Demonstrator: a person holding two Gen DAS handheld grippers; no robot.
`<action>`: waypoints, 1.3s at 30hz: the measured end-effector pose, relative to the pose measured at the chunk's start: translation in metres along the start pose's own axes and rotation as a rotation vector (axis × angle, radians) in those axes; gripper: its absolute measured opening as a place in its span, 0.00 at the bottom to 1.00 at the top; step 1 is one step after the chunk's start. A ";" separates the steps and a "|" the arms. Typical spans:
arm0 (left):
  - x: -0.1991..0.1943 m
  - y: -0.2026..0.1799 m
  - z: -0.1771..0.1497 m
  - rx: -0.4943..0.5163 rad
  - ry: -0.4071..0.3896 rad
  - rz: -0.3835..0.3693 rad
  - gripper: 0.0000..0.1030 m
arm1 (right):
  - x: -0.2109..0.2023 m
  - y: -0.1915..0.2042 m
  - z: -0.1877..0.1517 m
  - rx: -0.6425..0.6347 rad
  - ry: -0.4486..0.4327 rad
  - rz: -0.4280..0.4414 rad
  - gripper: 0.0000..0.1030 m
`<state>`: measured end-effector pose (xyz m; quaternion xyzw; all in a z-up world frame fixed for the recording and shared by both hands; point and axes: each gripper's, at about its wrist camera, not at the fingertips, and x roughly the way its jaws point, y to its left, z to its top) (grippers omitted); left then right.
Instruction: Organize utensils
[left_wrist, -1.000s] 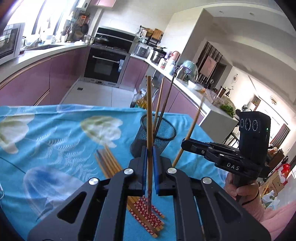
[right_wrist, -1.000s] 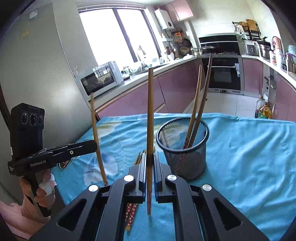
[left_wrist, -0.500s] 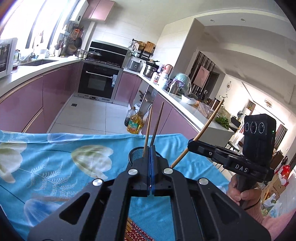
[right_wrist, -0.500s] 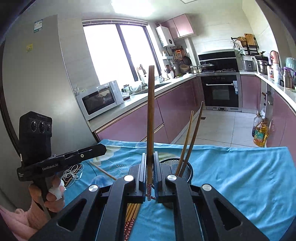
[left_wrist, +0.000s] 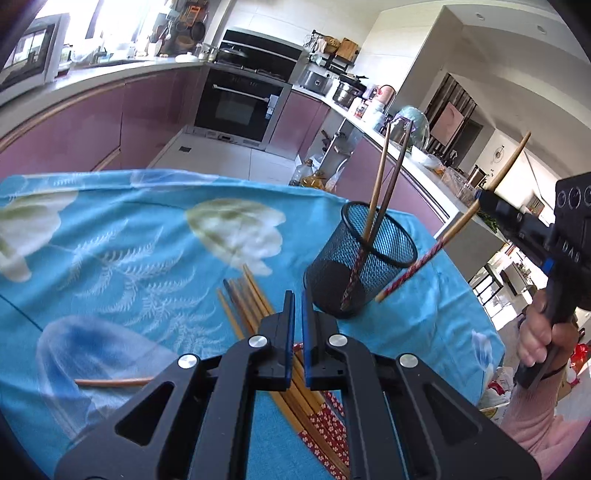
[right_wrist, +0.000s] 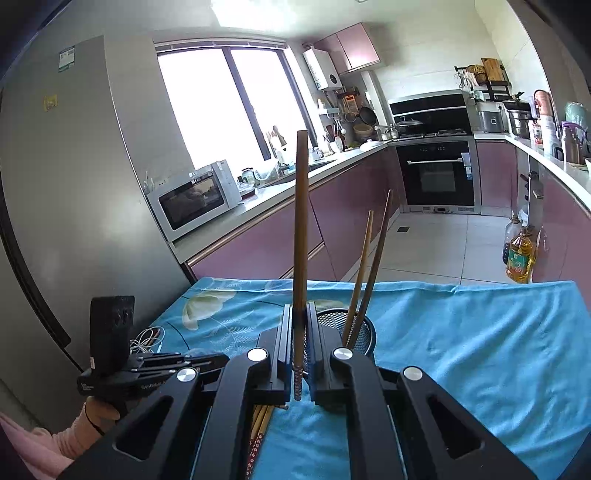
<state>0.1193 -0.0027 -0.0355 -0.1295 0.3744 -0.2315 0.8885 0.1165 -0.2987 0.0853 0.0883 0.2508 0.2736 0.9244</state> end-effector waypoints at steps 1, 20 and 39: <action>0.001 0.003 -0.005 -0.011 0.011 -0.001 0.07 | -0.002 0.000 0.002 -0.003 -0.007 0.001 0.06; 0.006 0.061 -0.065 -0.242 0.131 -0.025 0.28 | 0.024 -0.021 0.027 0.012 -0.017 -0.073 0.06; 0.003 0.094 -0.055 -0.336 0.080 0.032 0.29 | 0.050 0.041 -0.024 -0.270 0.090 -0.132 0.36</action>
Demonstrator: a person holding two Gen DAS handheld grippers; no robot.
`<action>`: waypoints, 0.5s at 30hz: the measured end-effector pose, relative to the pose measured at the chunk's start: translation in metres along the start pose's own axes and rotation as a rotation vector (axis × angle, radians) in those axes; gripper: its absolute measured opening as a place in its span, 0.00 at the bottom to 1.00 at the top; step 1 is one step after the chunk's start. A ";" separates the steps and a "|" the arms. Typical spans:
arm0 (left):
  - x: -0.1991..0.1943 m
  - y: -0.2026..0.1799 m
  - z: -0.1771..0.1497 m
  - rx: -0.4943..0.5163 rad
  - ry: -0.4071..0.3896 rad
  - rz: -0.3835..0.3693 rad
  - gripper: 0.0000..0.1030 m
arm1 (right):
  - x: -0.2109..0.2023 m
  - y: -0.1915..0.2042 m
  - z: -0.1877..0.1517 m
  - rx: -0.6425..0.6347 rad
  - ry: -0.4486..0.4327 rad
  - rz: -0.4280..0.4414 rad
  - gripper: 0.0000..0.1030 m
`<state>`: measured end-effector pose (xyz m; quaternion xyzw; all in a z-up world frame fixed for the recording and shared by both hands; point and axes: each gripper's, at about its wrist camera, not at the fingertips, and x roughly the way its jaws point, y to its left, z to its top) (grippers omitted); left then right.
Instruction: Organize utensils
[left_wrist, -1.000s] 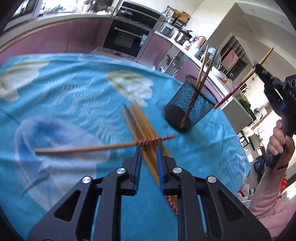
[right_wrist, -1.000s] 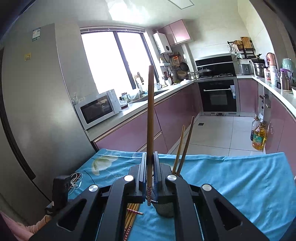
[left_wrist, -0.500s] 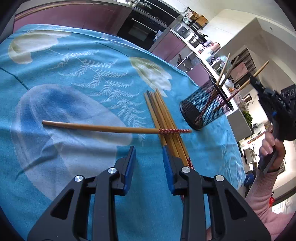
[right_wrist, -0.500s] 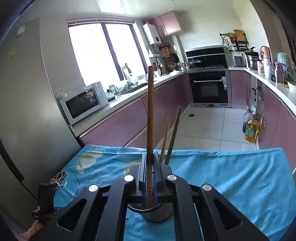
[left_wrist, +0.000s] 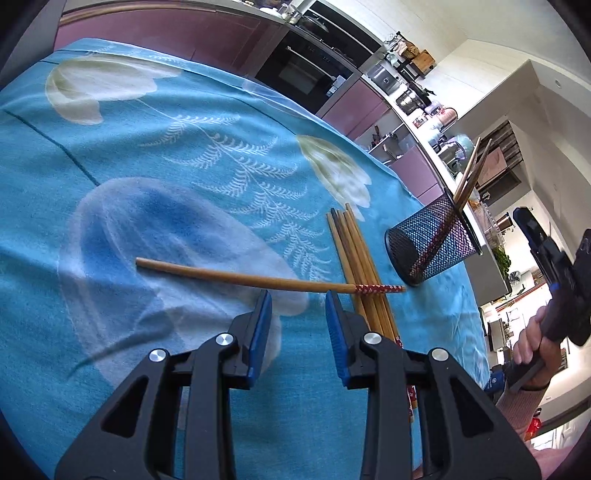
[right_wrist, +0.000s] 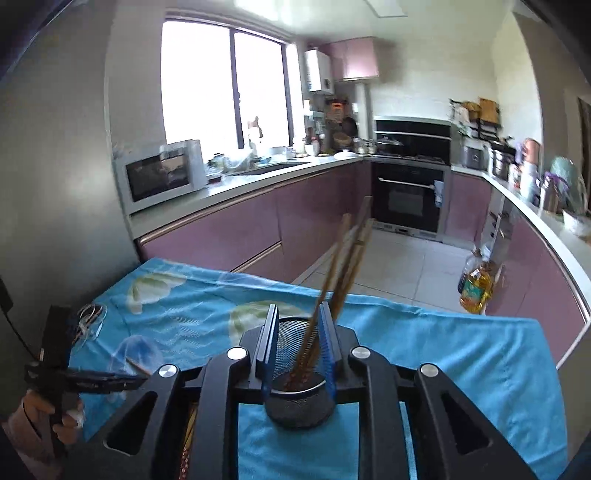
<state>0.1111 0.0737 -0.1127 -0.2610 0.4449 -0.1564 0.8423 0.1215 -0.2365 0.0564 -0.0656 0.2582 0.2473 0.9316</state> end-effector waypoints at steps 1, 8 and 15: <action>0.001 -0.001 0.000 0.003 0.000 0.002 0.29 | 0.010 0.016 -0.005 -0.066 0.045 0.049 0.39; 0.000 0.002 0.001 0.014 0.000 0.008 0.29 | 0.074 0.072 -0.046 -0.273 0.274 0.185 0.38; 0.003 0.005 0.006 0.014 -0.002 0.005 0.30 | 0.095 0.057 -0.065 -0.211 0.397 0.214 0.32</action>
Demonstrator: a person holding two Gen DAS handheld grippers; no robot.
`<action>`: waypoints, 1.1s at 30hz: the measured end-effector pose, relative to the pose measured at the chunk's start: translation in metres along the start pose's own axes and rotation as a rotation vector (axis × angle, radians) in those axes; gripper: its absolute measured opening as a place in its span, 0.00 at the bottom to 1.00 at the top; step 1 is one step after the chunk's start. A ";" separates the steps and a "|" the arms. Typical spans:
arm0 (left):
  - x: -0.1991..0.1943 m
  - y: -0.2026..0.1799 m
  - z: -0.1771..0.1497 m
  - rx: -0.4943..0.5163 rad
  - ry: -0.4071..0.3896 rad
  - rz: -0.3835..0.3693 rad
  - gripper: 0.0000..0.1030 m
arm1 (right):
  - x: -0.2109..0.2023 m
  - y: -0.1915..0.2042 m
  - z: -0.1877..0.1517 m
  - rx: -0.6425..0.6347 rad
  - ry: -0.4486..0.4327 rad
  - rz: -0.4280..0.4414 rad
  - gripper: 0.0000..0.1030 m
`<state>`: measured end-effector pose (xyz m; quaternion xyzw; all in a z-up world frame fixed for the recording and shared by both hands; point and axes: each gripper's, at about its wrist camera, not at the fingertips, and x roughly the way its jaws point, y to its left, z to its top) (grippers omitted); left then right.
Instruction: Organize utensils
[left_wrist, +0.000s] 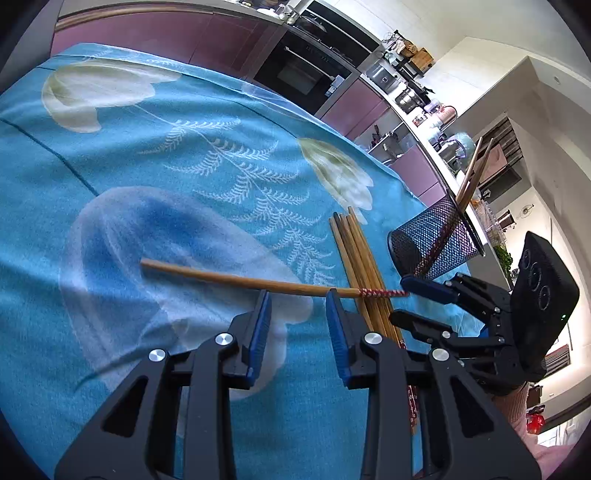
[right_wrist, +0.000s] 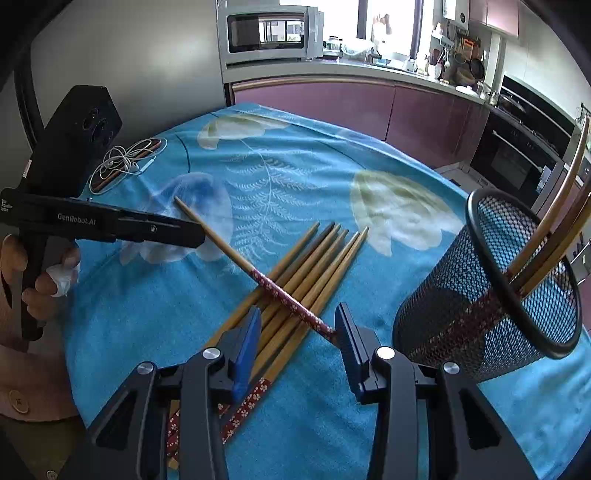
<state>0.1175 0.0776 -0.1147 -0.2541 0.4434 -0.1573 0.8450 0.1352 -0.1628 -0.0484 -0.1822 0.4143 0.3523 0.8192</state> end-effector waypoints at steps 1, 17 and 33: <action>0.001 0.000 0.001 0.000 0.000 0.000 0.30 | -0.001 0.000 -0.003 0.004 0.006 0.013 0.23; 0.027 -0.020 0.026 0.058 0.018 0.043 0.35 | -0.020 0.032 -0.030 0.040 -0.002 0.175 0.08; 0.038 -0.032 0.030 0.169 0.048 0.168 0.14 | -0.020 0.051 -0.033 0.070 -0.020 0.291 0.12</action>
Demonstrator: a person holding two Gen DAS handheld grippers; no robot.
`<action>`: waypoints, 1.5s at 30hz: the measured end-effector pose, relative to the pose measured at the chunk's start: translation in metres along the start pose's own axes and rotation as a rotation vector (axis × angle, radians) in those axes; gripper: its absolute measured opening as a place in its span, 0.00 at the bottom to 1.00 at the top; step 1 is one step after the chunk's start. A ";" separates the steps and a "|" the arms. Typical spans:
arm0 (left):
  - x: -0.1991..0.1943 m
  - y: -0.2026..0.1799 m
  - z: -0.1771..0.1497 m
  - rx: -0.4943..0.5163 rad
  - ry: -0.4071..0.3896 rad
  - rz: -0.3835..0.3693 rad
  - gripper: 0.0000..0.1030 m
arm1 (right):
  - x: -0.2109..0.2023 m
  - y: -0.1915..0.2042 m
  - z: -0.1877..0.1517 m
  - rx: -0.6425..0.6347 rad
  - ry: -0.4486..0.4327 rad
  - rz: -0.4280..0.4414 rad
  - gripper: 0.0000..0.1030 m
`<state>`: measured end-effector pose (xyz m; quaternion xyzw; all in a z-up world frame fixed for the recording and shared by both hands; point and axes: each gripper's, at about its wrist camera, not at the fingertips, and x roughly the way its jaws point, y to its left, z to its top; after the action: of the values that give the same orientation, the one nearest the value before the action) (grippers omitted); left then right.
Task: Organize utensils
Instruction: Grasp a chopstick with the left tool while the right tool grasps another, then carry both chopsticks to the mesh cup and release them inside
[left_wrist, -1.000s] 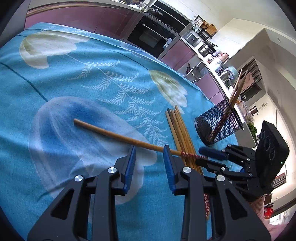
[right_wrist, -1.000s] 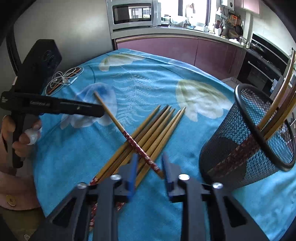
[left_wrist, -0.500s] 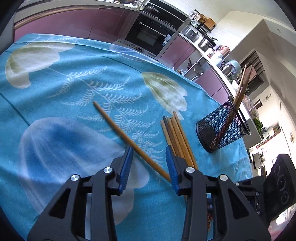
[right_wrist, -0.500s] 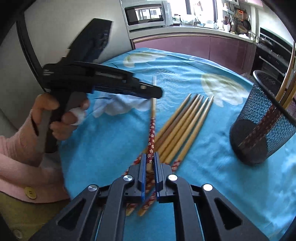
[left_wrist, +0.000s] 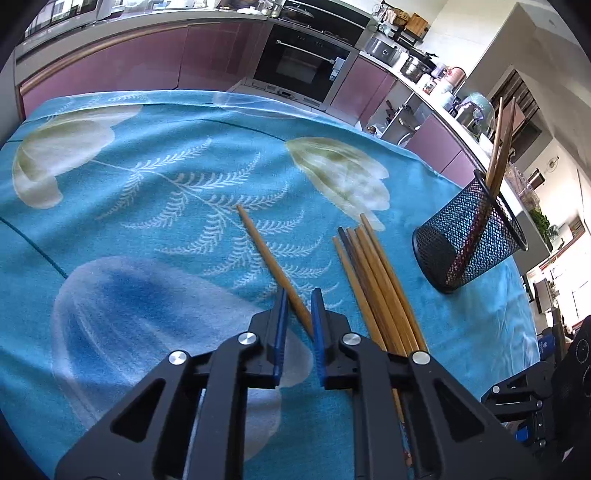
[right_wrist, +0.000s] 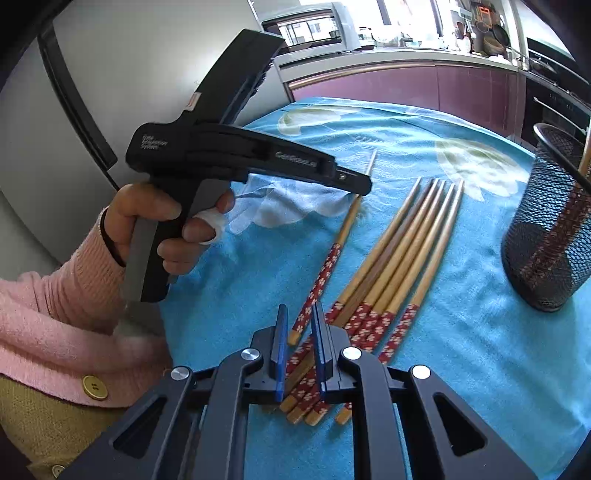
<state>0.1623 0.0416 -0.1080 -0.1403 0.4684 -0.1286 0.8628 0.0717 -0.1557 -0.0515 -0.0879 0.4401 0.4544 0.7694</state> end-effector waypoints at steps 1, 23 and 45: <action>0.000 -0.001 0.001 0.009 0.005 0.008 0.15 | 0.000 0.000 0.000 0.006 -0.004 0.003 0.12; -0.002 -0.038 -0.011 0.285 0.021 0.193 0.15 | -0.026 -0.029 -0.015 0.126 -0.091 -0.032 0.21; -0.108 -0.100 0.013 0.298 -0.208 -0.073 0.07 | -0.047 -0.052 -0.035 0.219 -0.162 -0.070 0.22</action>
<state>0.1070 -0.0109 0.0186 -0.0403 0.3471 -0.2129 0.9125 0.0815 -0.2336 -0.0508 0.0184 0.4201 0.3824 0.8228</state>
